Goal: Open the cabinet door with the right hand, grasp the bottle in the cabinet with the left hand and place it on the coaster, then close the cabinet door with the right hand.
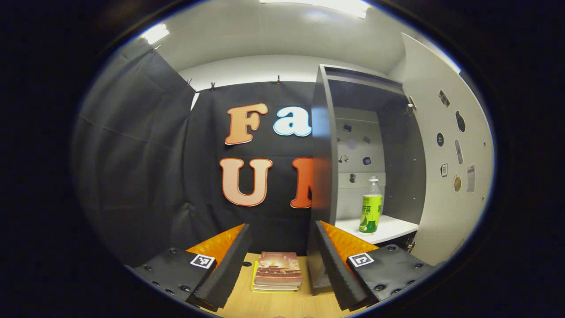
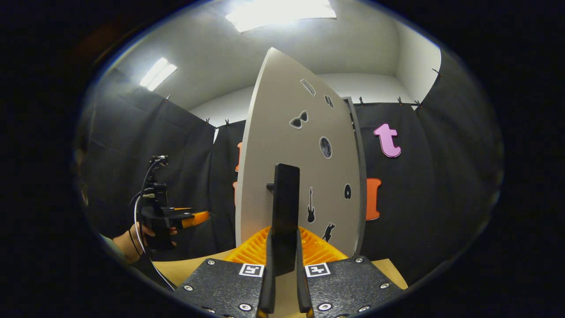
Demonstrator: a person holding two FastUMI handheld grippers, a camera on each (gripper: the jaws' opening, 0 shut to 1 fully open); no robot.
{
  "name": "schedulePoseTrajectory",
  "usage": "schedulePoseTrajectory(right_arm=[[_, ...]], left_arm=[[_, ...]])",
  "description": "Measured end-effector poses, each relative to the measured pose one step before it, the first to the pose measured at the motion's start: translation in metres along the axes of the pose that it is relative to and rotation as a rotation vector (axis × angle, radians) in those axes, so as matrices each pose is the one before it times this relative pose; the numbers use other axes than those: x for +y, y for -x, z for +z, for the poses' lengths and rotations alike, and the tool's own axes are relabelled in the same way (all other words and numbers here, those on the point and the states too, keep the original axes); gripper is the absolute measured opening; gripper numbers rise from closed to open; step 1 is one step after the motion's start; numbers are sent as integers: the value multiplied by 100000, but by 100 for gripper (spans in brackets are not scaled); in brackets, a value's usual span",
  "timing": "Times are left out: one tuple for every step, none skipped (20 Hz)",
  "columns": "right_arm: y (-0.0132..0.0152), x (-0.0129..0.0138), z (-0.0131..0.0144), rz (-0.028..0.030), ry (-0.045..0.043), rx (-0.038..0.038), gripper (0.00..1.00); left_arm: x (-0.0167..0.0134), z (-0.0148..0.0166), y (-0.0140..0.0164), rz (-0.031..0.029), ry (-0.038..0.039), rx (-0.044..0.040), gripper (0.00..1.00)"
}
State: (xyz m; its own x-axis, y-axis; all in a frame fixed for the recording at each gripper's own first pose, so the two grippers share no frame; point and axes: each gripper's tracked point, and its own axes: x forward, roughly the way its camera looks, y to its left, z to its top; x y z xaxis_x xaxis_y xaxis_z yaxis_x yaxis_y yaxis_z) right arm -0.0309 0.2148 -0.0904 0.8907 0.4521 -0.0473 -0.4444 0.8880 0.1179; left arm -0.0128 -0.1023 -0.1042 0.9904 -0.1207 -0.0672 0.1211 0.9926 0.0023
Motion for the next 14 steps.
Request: schedulePoseTrajectory(right_arm=[[3,-184,29,-1191,50,-689,20],[-68,-93,-16,-1135,-349,-559,20],[28,-106,-56,-910,45,-378,21],[1,-127,43,-1117,732,-586,23],[21,-182,-6,-1315,1702,-520,23],[-157,-137,41,-1583,2061,-563,29],[-73,-46,8,-1466,2031,-630,25],[-176,-45,138,-785,2225,-633,25],[0,200,119,-48,1465,-943,25],[20,127,294,368,885,-1091,25],[94,245,252,784,721,-1269,25],[126,256,377,669,1053,-1500,25],[97,178,415,45,1326,-1926,25],[-31,35,445,-846,1779,-1585,26]], left_arm=[[-1237,-644,-531,-2066,-167,1368,94],[-1210,-464,-521,-2177,-56,1067,94],[-1109,-188,-416,-2004,-146,365,94],[-1209,-85,-449,-1657,-153,-98,95],[-944,-42,-289,-1846,184,-400,96],[-1125,-10,-632,-1791,531,-208,93],[-1219,-267,-549,-1783,437,323,93],[-1131,-261,-592,-1631,285,714,96],[-1006,-256,-567,-1569,124,583,96],[-958,-162,-729,-1507,-198,464,96],[-729,-38,-451,-937,-281,226,95],[-696,-51,-517,-729,-270,278,94],[-764,-333,-755,-737,-113,500,94],[-733,-275,-659,-1043,-316,897,93]])
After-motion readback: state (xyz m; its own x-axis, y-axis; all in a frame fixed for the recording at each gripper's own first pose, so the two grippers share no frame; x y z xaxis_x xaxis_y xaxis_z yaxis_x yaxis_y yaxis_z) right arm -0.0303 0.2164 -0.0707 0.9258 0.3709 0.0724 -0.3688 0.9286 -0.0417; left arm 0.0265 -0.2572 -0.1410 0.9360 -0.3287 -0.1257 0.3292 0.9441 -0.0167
